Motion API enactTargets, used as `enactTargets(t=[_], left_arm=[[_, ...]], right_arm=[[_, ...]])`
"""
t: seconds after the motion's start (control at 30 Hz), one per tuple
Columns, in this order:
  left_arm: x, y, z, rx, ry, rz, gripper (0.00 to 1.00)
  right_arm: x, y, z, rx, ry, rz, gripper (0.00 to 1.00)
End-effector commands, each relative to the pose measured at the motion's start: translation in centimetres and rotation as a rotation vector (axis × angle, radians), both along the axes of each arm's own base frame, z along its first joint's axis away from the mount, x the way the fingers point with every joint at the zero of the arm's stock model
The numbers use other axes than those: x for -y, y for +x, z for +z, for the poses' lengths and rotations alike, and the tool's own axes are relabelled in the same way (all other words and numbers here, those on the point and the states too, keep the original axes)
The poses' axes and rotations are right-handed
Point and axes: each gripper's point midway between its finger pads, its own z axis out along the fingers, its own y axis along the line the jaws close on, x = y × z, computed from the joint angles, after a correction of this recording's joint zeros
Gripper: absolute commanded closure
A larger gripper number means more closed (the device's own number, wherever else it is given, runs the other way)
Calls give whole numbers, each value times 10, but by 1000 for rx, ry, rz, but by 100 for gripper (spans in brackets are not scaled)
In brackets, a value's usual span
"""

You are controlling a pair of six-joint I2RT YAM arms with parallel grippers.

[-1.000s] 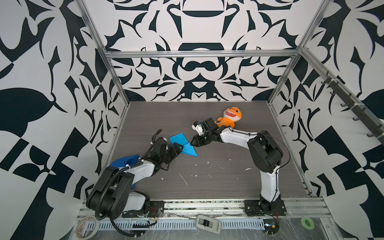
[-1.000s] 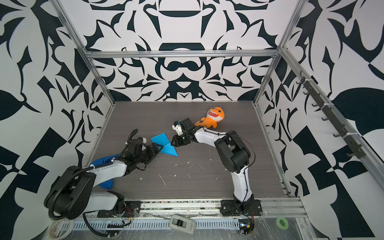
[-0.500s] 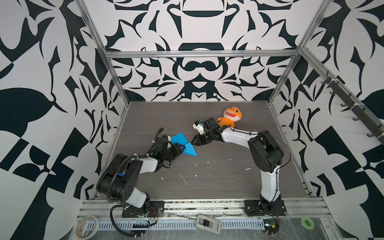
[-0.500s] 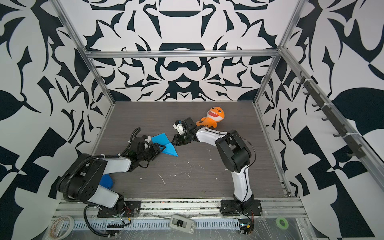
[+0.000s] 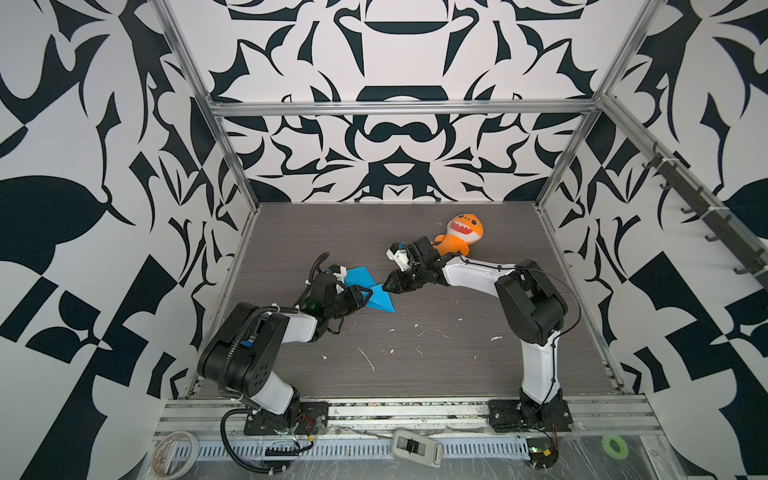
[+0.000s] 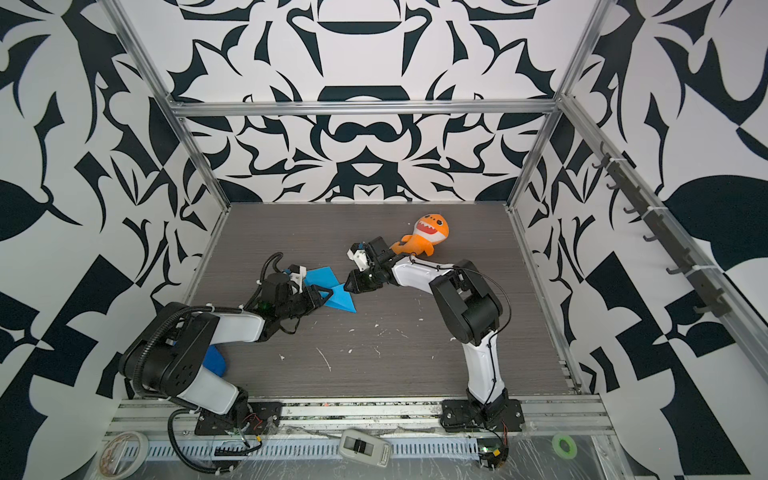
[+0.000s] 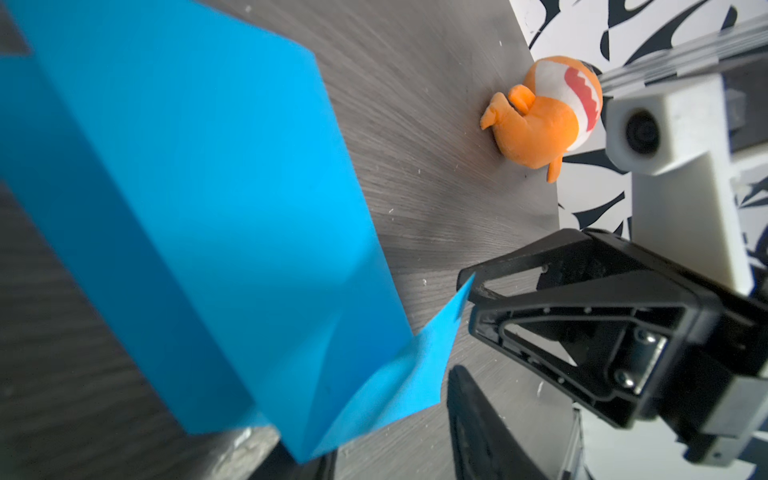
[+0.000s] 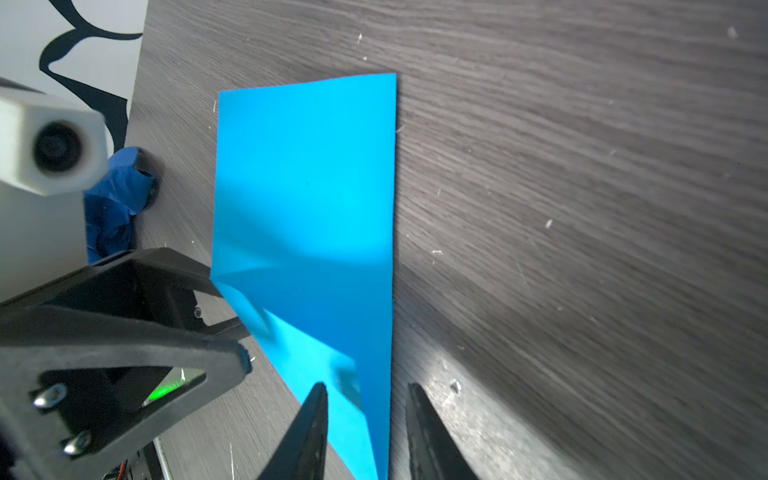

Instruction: Fold a paper plane with a square sheet of paper (pick it up from the middle)

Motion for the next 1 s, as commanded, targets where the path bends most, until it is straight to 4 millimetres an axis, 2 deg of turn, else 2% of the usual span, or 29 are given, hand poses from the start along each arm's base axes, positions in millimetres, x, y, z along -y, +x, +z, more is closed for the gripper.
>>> enactTargets(t=[0.0,0.3,0.53,0.73,0.87,0.97], left_arm=[[2,8,3,46,15,-22,59],[3,13,-2,34,9,-4,73],[1,16,-1,11,-13,32,89],[-1,12,-4,-91,-58,93,94],[-3,1,-13,-204,-69,133,94],[-5,-11,-16,-260,-50,154,94]], right_arm=[[-2,5,11,25,33,-9,65],[10,13,16,62,51,-80,65],[37,17,34,221,33,-167,61],[53,1,46,365,13,-143,49],[51,-17,51,522,-74,-105,46],[38,-36,55,642,-88,-39,46]])
